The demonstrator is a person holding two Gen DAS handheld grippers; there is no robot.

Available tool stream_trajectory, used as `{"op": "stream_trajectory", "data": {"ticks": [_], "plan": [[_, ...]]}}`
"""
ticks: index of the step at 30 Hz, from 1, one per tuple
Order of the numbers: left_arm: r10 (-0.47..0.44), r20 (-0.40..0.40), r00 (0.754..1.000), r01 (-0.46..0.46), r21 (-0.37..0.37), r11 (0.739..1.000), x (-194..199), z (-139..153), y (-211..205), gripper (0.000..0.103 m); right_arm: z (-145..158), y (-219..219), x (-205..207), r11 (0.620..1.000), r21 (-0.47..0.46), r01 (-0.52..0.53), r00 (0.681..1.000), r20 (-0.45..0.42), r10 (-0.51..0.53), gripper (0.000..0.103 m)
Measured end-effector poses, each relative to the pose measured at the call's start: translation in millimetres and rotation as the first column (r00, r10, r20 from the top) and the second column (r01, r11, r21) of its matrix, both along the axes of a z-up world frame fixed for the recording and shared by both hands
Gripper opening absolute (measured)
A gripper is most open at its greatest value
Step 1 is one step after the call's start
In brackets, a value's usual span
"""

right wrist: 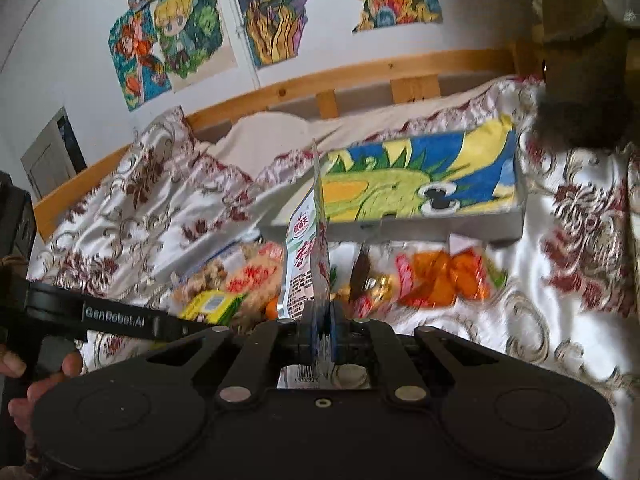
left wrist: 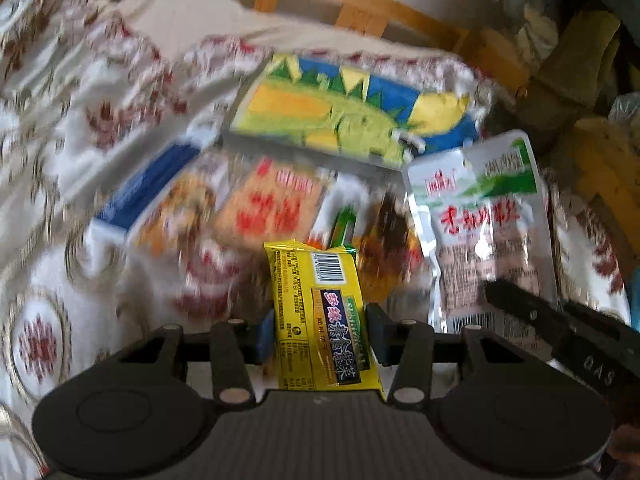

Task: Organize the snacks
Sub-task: 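Carry the wafer pack and pouch into the dinosaur tray with both tools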

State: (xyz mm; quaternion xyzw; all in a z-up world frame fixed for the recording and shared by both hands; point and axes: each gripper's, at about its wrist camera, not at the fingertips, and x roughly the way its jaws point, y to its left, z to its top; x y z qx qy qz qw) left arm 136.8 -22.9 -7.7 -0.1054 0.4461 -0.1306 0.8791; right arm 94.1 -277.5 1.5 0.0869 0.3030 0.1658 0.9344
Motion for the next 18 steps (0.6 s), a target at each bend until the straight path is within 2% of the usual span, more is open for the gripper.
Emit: {"op": "stream_trajectory", "data": {"ticks": [6, 11, 15, 18], "plan": [[0.025, 0.091, 0.996, -0.027, 0.027, 0.999, 55.2, 24.9, -21.2, 0.051, 19.6, -15.5, 41.1, 0.999, 0.009, 0.035, 0.998, 0.052, -0.036, 0.005], [0.050, 0.143, 0.988, -0.047, -0.028, 0.999, 113.9, 39.5, -38.4, 0.051, 26.4, -36.2, 97.9, 0.993, 0.044, 0.110, 0.991, 0.076, -0.113, 0.006], [0.085, 0.170, 0.982, -0.075, -0.061, 0.995, 158.0, 37.8, -53.7, 0.051, 24.0, -50.3, 146.0, 0.983, 0.077, 0.168, 0.982, 0.070, -0.174, 0.006], [0.093, 0.154, 0.984, -0.081, -0.079, 0.994, 184.9, 28.0, -66.8, 0.051, 17.2, -59.3, 173.4, 0.976, 0.090, 0.199, 0.978, 0.051, -0.204, 0.006]]}}
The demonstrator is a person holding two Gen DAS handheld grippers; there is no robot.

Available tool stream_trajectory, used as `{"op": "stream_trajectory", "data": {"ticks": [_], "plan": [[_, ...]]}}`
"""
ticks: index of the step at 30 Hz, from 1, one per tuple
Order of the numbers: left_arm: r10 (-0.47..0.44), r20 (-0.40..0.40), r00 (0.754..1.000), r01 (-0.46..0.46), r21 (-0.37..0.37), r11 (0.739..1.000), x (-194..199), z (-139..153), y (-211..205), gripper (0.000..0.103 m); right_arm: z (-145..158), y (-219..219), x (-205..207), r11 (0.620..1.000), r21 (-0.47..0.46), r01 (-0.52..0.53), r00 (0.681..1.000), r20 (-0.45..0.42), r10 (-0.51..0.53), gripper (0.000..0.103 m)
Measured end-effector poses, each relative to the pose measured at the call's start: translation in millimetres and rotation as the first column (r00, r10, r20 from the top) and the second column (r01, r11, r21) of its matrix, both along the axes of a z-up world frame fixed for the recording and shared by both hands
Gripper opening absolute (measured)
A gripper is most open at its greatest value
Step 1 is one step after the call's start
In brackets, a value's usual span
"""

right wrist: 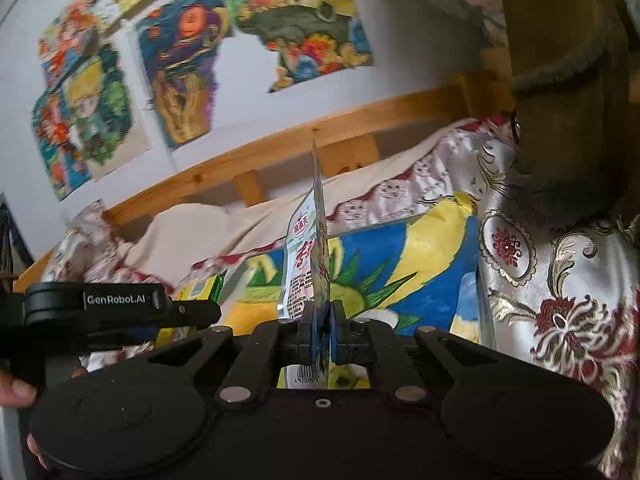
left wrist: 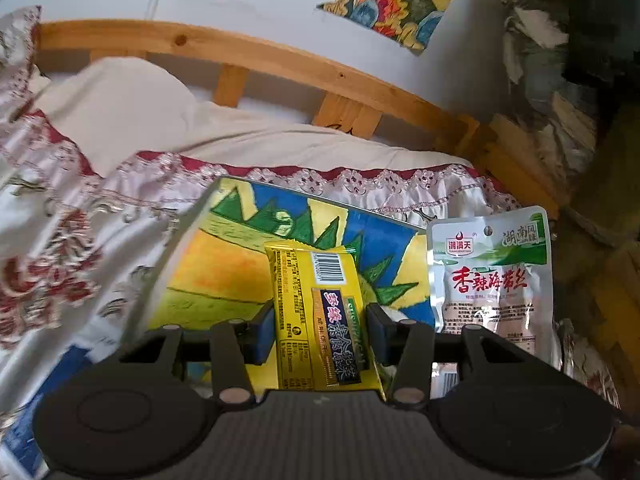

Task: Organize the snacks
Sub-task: 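Carry the wafer pack and pouch into the dinosaur tray with both tools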

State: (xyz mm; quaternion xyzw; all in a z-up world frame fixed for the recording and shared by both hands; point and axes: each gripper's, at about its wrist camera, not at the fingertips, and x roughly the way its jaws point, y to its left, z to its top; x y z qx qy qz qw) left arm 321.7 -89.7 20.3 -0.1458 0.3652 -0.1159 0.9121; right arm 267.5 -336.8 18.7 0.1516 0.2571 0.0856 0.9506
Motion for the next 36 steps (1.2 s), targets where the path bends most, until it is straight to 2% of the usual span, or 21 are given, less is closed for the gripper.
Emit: {"op": "stream_trajectory", "data": {"ticks": [7, 11, 18, 21, 24, 26, 29, 34, 36], "plan": [[-0.006, -0.075, 0.997, 0.006, -0.001, 1.000, 34.8, -40.3, -24.5, 0.051, -33.0, -17.0, 42.0, 1.000, 0.006, 0.009, 0.997, -0.083, -0.009, 0.006], [0.006, -0.099, 0.995, -0.004, 0.019, 1.000, 41.2, -62.3, -33.6, 0.051, -48.2, -18.4, 46.5, 0.999, -0.034, 0.000, 0.995, -0.103, -0.004, 0.006], [0.012, -0.096, 0.995, -0.005, 0.073, 0.997, 39.4, -75.3, -47.8, 0.051, -61.0, -21.5, 45.0, 0.999, -0.050, 0.006, 0.993, -0.119, -0.012, 0.010], [0.020, -0.094, 0.995, -0.011, 0.104, 0.995, 37.2, -75.4, -49.9, 0.052, -62.3, -19.9, 44.2, 0.997, -0.072, 0.016, 0.991, -0.131, -0.025, 0.023], [0.042, -0.087, 0.995, -0.032, 0.115, 0.993, 33.7, -71.2, -46.9, 0.065, -60.5, -16.1, 44.3, 0.992, -0.122, 0.016, 0.990, -0.140, -0.033, 0.031], [0.052, -0.077, 0.996, -0.043, 0.113, 0.993, 30.4, -66.6, -43.2, 0.067, -55.3, -11.8, 43.1, 0.982, -0.186, 0.021, 0.988, -0.149, -0.049, 0.044], [0.053, -0.057, 0.997, -0.046, 0.113, 0.993, 22.2, -55.2, -37.5, 0.074, -44.8, -11.3, 36.5, 0.976, -0.218, 0.022, 0.990, -0.132, -0.052, 0.053], [0.058, 0.037, 0.998, -0.062, 0.123, 0.990, -8.1, -28.1, -25.7, 0.088, -17.7, -10.5, 6.7, 0.974, -0.225, 0.038, 0.998, -0.039, -0.048, 0.074], [0.053, 0.085, 0.995, -0.064, 0.135, 0.989, -23.9, -16.3, -18.9, 0.093, -5.7, -6.8, -7.2, 0.970, -0.241, 0.040, 0.999, 0.007, -0.039, 0.079]]}}
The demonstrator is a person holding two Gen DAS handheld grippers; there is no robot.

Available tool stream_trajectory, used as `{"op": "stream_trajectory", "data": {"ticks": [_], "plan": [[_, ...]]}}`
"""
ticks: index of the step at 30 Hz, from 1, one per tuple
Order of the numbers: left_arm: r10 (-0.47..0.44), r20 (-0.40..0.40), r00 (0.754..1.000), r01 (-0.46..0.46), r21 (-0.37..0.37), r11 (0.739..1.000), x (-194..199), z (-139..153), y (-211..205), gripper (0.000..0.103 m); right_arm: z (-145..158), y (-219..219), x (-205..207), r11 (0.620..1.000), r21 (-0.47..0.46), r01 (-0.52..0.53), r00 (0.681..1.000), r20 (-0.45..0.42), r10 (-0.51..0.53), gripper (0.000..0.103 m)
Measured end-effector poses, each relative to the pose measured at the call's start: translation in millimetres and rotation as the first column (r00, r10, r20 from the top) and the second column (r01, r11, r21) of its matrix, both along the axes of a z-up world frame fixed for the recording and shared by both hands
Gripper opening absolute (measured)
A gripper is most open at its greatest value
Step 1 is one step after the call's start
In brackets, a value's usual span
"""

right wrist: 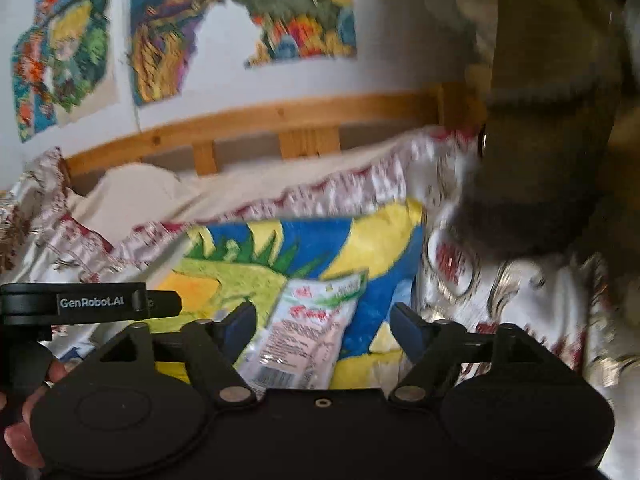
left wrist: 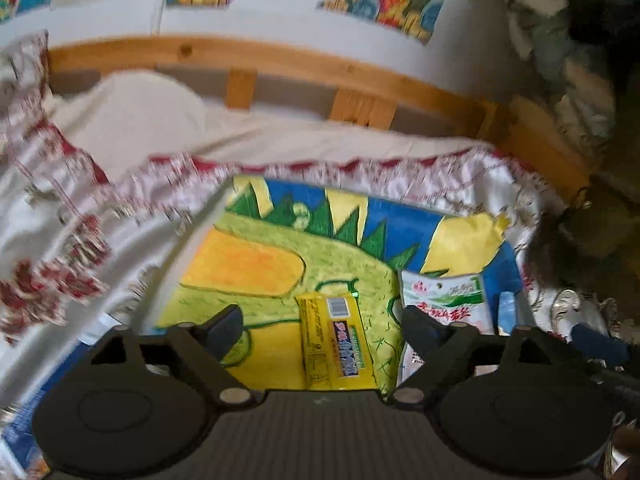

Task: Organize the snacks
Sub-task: 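Carry the wafer pack and pouch into the dinosaur tray with both tools, then open both tools to release the snacks and lift away from the tray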

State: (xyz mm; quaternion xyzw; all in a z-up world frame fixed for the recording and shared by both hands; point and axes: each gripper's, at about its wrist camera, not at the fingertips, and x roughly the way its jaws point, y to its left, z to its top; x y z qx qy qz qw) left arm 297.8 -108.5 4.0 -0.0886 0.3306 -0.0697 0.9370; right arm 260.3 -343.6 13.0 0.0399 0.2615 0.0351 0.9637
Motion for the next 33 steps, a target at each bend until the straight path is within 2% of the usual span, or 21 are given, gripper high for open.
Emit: {"op": "stream_trajectory", "data": {"ticks": [2, 7, 14, 18, 24, 33], "plan": [[0.007, 0.051, 0.999, -0.008, 0.015, 1.000, -17.0, 11.3, 7.3, 0.099, 13.3, 3.8, -17.2, 1.000, -0.013, -0.002, 0.999, 0.045, 0.003, 0.085], [0.025, 0.127, 0.992, -0.028, 0.021, 0.999, -56.0, 33.3, 26.5, 0.101, 41.5, 10.1, -63.4, 1.000, -0.018, 0.005, 0.988, 0.153, -0.003, 0.095], [0.030, 0.219, 0.975, -0.042, 0.051, 0.998, -114.5, 56.6, 38.6, 0.102, 67.7, 20.6, -124.0, 1.000, -0.017, 0.017, 0.968, 0.249, -0.013, 0.099], [0.041, 0.254, 0.966, -0.053, 0.039, 0.998, -144.6, 65.5, 44.8, 0.102, 73.2, 24.5, -154.5, 1.000, -0.014, 0.013, 0.963, 0.270, -0.009, 0.101], [0.049, 0.272, 0.961, -0.063, 0.044, 0.997, -187.2, 65.3, 56.1, 0.102, 74.2, 29.9, -193.8, 0.999, -0.017, 0.027, 0.958, 0.286, -0.022, 0.102], [0.019, 0.250, 0.968, -0.043, 0.089, 0.995, -236.3, 49.3, 66.7, 0.103, 68.5, 36.2, -242.6, 1.000, 0.003, 0.007, 0.955, 0.295, -0.007, 0.102]]}}
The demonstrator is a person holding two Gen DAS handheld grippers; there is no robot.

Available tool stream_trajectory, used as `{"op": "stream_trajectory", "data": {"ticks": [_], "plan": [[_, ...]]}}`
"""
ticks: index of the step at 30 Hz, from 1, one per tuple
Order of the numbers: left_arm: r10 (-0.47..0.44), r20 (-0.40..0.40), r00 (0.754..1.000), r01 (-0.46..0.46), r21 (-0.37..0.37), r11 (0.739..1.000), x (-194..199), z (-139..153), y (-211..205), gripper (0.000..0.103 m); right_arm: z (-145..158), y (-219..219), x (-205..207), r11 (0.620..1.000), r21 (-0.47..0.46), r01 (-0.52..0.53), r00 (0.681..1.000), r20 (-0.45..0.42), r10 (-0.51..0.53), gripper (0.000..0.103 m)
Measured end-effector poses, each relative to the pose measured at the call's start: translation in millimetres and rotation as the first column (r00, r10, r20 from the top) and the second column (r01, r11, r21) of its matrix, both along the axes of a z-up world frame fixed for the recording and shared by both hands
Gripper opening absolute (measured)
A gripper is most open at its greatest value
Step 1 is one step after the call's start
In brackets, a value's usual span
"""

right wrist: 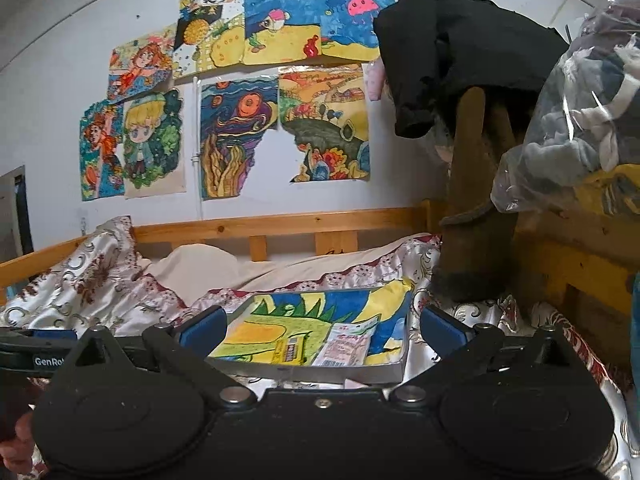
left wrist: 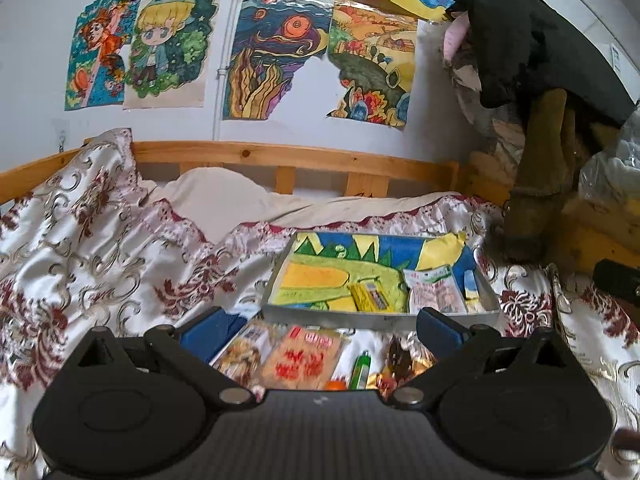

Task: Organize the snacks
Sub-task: 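Open both tools to release the snacks and lift away from the tray, then move both tools back toward the remaining snacks beside the tray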

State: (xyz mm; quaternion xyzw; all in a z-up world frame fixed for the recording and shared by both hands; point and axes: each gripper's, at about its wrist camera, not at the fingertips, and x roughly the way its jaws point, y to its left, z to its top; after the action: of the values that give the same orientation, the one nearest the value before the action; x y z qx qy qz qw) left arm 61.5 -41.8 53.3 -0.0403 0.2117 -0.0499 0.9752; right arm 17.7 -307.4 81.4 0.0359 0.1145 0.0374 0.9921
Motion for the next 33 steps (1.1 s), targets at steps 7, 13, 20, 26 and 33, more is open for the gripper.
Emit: {"op": "stream_trajectory", "data": {"ticks": [7, 13, 20, 26, 33], "plan": [[0.021, -0.015, 1.000, -0.021, -0.014, 1.000, -24.3, -3.9, 9.7, 0.103, -2.2, 5.0, -26.7, 1.000, -0.022, -0.013, 1.000, 0.021, 0.013, 0.102], [0.032, -0.020, 0.999, -0.032, 0.010, 0.999, -42.2, -6.5, 14.1, 0.103, -7.6, 9.4, -42.2, 1.000, -0.020, -0.023, 1.000, 0.017, 0.024, 0.102], [0.043, -0.015, 0.999, -0.044, -0.032, 0.999, -68.4, -18.6, 21.3, 0.103, -17.8, 12.7, -55.6, 0.999, -0.010, -0.041, 0.999, 0.007, 0.041, 0.102], [0.059, -0.058, 0.997, -0.061, -0.034, 0.998, -75.5, -27.3, 27.2, 0.103, -27.9, 16.1, -63.6, 0.999, -0.013, -0.050, 0.999, -0.008, 0.050, 0.102], [0.093, -0.113, 0.989, -0.095, -0.011, 0.995, -75.8, -29.8, 39.4, 0.103, -41.4, 27.3, -65.4, 0.996, -0.011, -0.093, 0.994, -0.053, 0.092, 0.102]]}}
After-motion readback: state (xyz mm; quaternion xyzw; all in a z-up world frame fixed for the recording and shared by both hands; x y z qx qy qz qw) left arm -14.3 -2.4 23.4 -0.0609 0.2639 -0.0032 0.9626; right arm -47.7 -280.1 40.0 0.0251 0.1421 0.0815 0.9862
